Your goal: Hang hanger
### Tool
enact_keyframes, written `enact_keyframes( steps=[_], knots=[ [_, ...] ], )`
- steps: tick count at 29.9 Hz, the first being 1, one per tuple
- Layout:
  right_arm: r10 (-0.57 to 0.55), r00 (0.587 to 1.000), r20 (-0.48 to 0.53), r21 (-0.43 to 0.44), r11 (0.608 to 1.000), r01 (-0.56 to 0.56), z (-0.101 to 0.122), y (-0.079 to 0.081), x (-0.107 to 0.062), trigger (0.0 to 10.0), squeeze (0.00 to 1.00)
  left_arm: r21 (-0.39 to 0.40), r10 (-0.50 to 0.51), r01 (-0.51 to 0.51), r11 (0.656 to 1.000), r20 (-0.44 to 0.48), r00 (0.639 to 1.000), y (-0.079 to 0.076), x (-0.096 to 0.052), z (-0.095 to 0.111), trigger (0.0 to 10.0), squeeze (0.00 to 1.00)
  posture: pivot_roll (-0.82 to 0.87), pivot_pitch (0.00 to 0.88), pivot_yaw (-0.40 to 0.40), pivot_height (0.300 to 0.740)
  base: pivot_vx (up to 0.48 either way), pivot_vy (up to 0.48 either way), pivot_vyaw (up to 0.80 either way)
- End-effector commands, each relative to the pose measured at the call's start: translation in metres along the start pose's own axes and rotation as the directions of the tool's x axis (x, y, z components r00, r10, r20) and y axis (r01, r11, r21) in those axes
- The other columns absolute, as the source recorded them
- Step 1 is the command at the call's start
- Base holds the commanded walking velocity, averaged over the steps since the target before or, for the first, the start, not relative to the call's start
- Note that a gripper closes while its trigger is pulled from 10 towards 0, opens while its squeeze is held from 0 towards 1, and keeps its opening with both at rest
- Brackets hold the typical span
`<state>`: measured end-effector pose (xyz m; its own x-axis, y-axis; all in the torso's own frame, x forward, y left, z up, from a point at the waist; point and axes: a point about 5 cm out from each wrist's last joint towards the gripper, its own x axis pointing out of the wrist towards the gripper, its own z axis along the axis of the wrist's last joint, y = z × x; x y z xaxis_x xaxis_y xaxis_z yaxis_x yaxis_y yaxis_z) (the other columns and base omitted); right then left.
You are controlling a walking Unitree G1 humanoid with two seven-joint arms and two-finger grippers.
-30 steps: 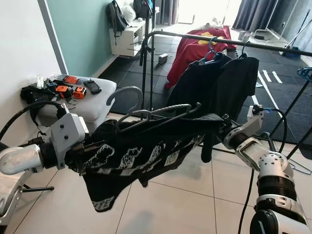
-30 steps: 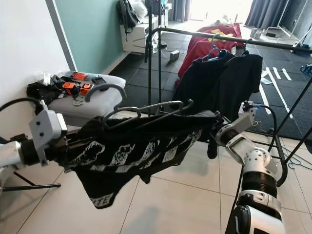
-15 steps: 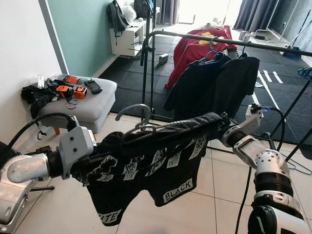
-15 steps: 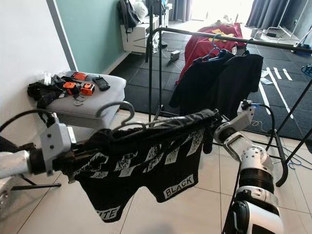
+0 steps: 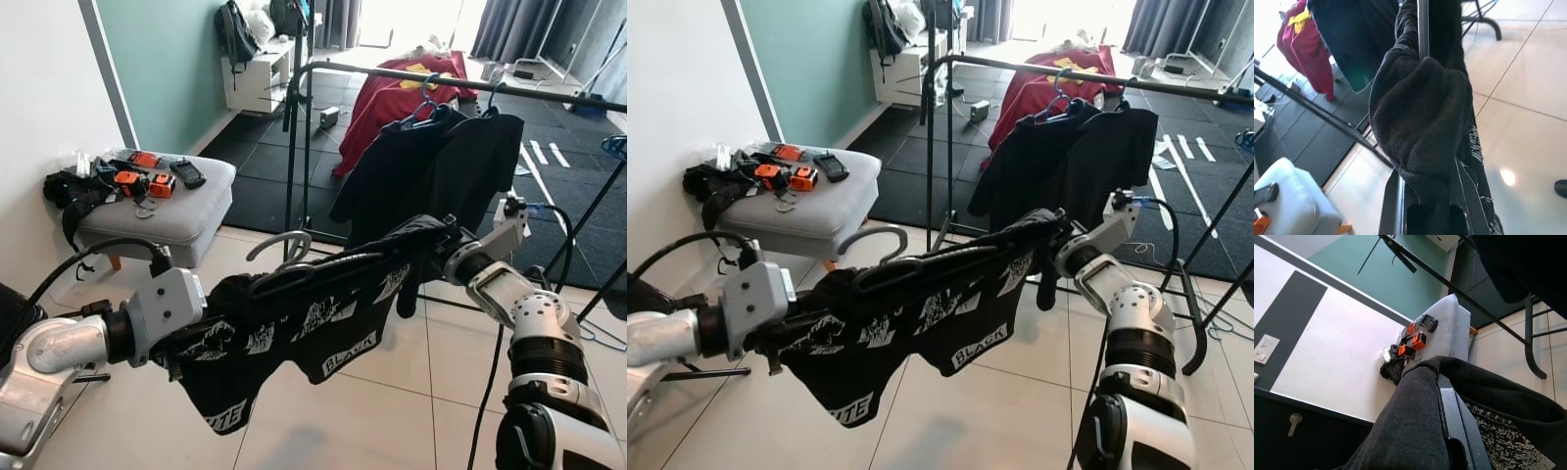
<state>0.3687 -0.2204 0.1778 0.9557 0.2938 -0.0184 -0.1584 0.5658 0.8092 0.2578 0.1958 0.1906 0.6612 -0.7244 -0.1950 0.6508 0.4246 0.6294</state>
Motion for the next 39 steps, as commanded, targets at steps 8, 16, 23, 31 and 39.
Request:
enact_keyframes(
  steps=[8,16,23,31,39],
  knots=[
    [0.076,0.995,-0.067,-0.114,0.99,-0.084,-0.012,0.029,0.012,0.0,0.0,0.001,0.174,-0.174,0.985,-0.103,0.979,0.002,0.029,-0.013,10.0,0.0,-0.04,0.031,-0.041,0.74,0.0,0.0,0.0],
    [0.093,0.992,-0.084,-0.112,0.988,-0.102,-0.019,0.034,0.014,0.0,0.0,-0.011,0.253,-0.256,0.967,-0.129,0.959,0.0,0.042,-0.013,10.0,0.0,-0.04,0.032,-0.046,0.74,0.0,0.0,0.0],
    [0.137,0.988,-0.073,-0.107,0.984,-0.144,-0.017,0.045,0.017,0.0,0.0,-0.083,0.263,-0.287,0.954,-0.222,0.939,-0.012,0.052,-0.023,10.0,0.0,-0.03,0.026,-0.051,0.74,0.0,0.0,0.0],
    [0.235,0.968,-0.089,-0.095,0.965,-0.243,-0.021,0.063,0.016,0.0,0.0,-0.179,0.265,-0.325,0.929,-0.292,0.919,-0.023,0.065,-0.027,10.0,0.0,-0.04,0.026,-0.046,0.74,0.0,0.0,0.0],
    [0.253,0.924,-0.289,-0.218,0.922,-0.32,-0.052,0.067,0.006,4.2,0.0,-0.258,0.401,-0.492,0.831,-0.336,0.853,-0.004,0.061,-0.03,10.0,0.0,-0.05,0.013,-0.039,0.74,0.0,0.0,0.0]
  ],
)
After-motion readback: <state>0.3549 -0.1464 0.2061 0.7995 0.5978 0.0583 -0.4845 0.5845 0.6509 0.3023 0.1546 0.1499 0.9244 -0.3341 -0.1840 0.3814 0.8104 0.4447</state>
